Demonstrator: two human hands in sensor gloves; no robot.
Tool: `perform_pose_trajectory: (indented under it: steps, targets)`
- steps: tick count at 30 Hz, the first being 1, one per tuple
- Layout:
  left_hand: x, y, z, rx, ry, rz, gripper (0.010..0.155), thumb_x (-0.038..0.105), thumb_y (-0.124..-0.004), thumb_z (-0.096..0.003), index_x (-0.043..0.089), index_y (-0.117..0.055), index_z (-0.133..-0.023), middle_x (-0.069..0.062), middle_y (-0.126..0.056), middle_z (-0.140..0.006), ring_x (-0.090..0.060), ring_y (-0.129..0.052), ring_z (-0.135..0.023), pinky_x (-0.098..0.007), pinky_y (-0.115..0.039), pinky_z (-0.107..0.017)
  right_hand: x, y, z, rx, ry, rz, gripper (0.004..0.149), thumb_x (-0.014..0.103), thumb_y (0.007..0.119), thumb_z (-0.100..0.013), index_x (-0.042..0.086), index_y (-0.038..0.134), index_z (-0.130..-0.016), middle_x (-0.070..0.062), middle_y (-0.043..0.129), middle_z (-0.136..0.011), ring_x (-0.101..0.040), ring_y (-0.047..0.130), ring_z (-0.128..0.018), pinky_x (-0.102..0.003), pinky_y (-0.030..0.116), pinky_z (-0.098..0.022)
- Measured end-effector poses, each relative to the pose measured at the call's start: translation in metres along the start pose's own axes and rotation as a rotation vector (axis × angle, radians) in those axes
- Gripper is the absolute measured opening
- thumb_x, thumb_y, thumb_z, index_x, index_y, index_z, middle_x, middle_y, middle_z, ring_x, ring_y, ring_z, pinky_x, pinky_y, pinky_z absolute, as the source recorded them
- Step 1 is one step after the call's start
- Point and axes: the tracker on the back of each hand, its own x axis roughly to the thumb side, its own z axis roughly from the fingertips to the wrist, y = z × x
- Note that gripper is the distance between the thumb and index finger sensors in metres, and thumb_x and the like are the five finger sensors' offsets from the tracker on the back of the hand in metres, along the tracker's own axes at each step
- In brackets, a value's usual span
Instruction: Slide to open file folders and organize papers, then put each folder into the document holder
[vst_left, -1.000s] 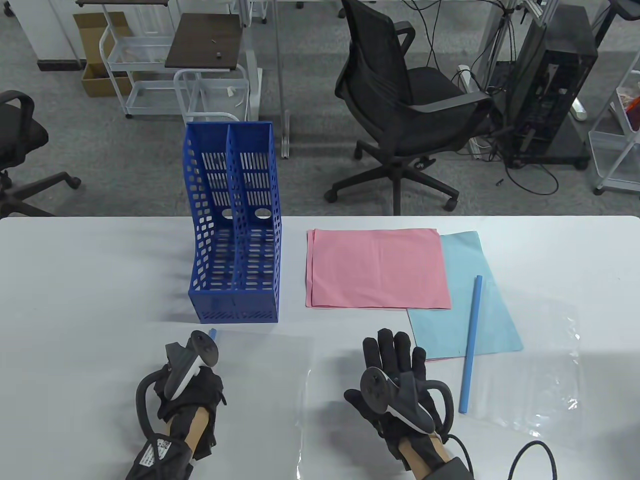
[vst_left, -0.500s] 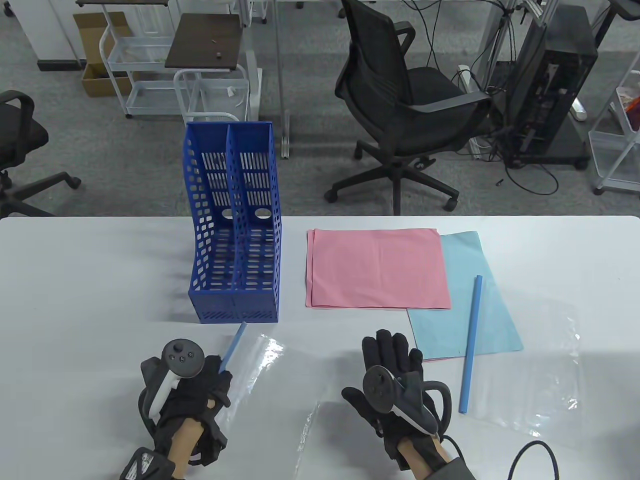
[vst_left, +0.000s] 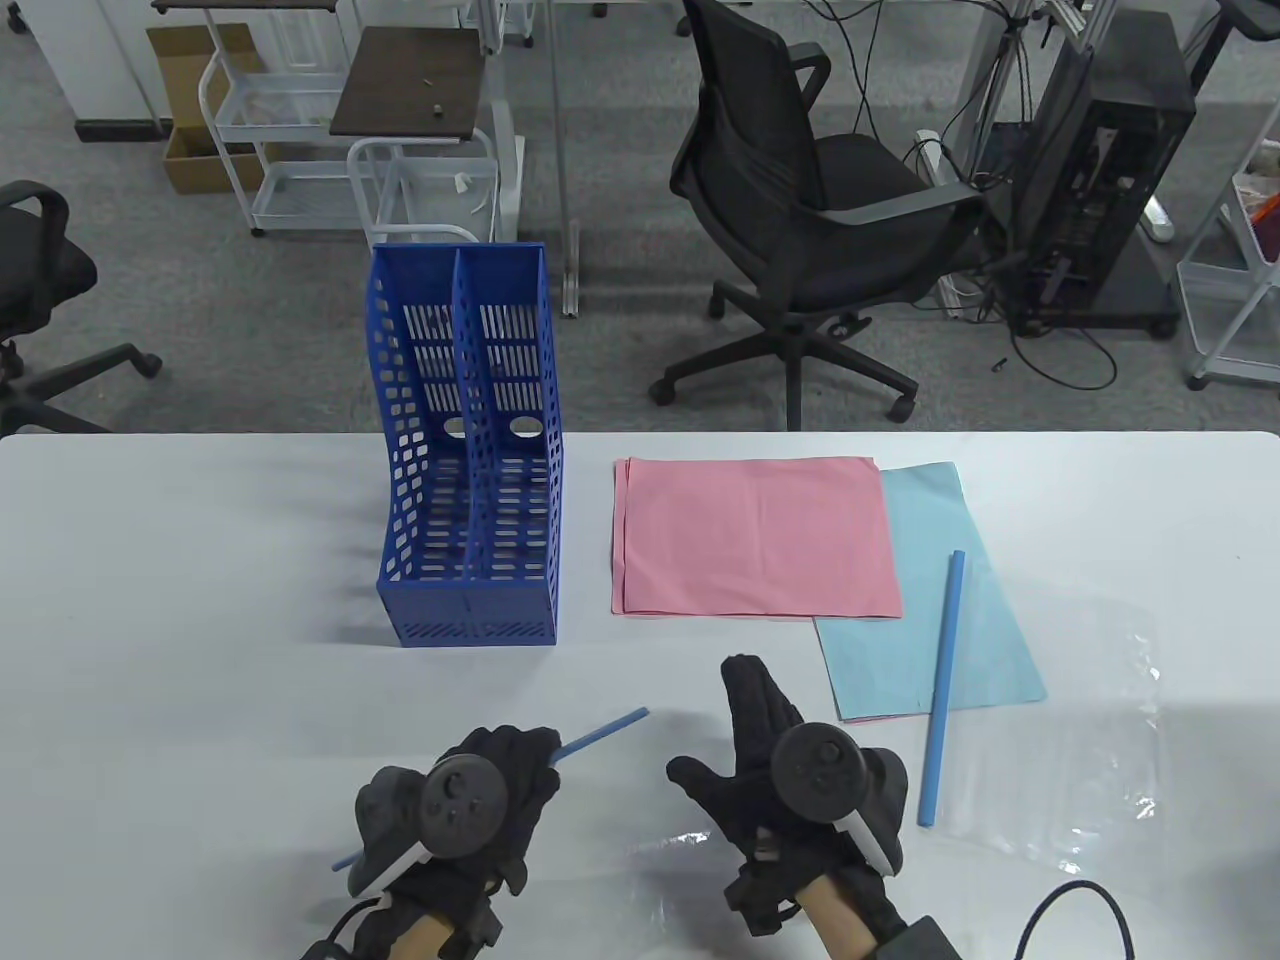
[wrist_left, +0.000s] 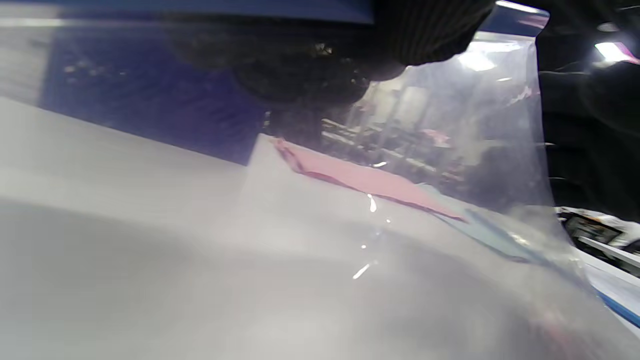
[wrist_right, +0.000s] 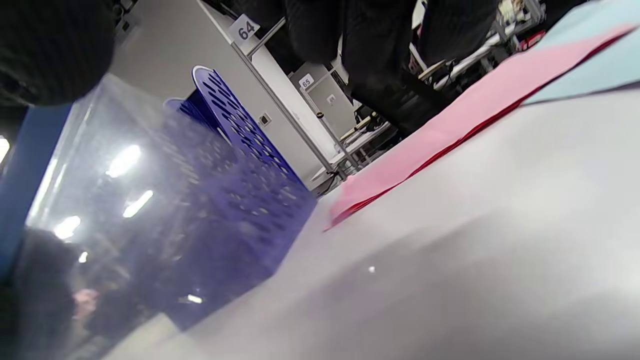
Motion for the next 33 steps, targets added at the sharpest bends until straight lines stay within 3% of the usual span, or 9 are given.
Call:
perform_pose_trajectory:
  steps: [2,4,7,9,13,20,33]
  targets:
    - [0.005,-0.002,0.003,0.024,-0.027,0.004,0.046,0.042,-0.077,-0.0473,0.031,-0.079,-0.092,0.000,-0.089,-0.082,-0.020,-0.095,-0.068,-0.042,-0.083,-0.054,-0.001,0.002,0.000,0.044,-0.006,-0.092,0.096,0.064,0.081,-0.028,0.020,0.038,-0.102,-0.003,0.061,-0.108,-0.035,0.079,-0.093,-0.058,0.066,-0.069]
    - [0.008,-0.004,0.004,0.022,-0.049,0.024,0.046,0.042,-0.077,-0.0472,0.031,-0.079,-0.092,0.001,-0.089,-0.082,-0.020,-0.095,-0.068,-0.042,-0.084,-0.054,-0.001,0.004,0.000,0.083,0.001,-0.173,0.084,0.060,0.084,-0.029,0.021,0.056,-0.098,0.000,0.080,-0.096,-0.030,0.093,-0.080,-0.054,0.075,-0.064]
    - [0.011,-0.007,0.004,-0.021,-0.085,0.062,0.046,0.042,-0.078,-0.0473,0.031,-0.078,-0.093,0.001,-0.089,-0.084,-0.020,-0.095,-0.070,-0.042,-0.083,-0.056,0.000,0.011,-0.001,0.130,0.000,-0.288,0.050,0.046,0.086,-0.034,0.025,0.085,-0.079,0.005,0.104,-0.067,-0.021,0.106,-0.055,-0.046,0.085,-0.054]
    - [0.011,-0.008,0.004,-0.026,-0.083,0.063,0.049,0.042,-0.078,-0.0472,0.031,-0.077,-0.095,0.001,-0.089,-0.087,-0.020,-0.096,-0.072,-0.042,-0.084,-0.059,0.002,0.014,0.001,0.112,0.008,-0.274,0.042,0.043,0.085,-0.035,0.026,0.090,-0.072,0.006,0.107,-0.058,-0.018,0.107,-0.046,-0.043,0.088,-0.049]
    - [0.007,-0.007,0.005,0.002,-0.067,0.078,0.054,0.045,-0.079,-0.0466,0.032,-0.073,-0.099,0.003,-0.088,-0.093,-0.020,-0.098,-0.073,-0.041,-0.086,-0.060,0.006,0.016,0.003,0.070,-0.004,-0.218,0.041,0.043,0.085,-0.035,0.026,0.091,-0.071,0.007,0.107,-0.055,-0.017,0.107,-0.043,-0.041,0.088,-0.048]
    - [0.002,-0.003,0.004,-0.005,-0.043,0.084,0.048,0.042,-0.079,-0.0464,0.029,-0.084,-0.093,0.000,-0.096,-0.080,-0.020,-0.102,-0.061,-0.042,-0.089,-0.051,0.003,0.014,0.003,0.035,0.022,-0.217,0.041,0.044,0.084,-0.034,0.026,0.091,-0.070,0.007,0.108,-0.053,-0.015,0.108,-0.039,-0.040,0.090,-0.046]
    - [-0.045,0.027,0.005,-0.063,0.103,0.077,0.046,0.040,-0.078,-0.0454,0.032,-0.092,-0.088,0.000,-0.099,-0.077,-0.024,-0.102,-0.063,-0.048,-0.086,-0.054,-0.025,-0.026,0.000,-0.093,0.097,-0.310,0.040,0.044,0.084,-0.035,0.027,0.092,-0.070,0.007,0.108,-0.051,-0.013,0.108,-0.037,-0.038,0.091,-0.044]
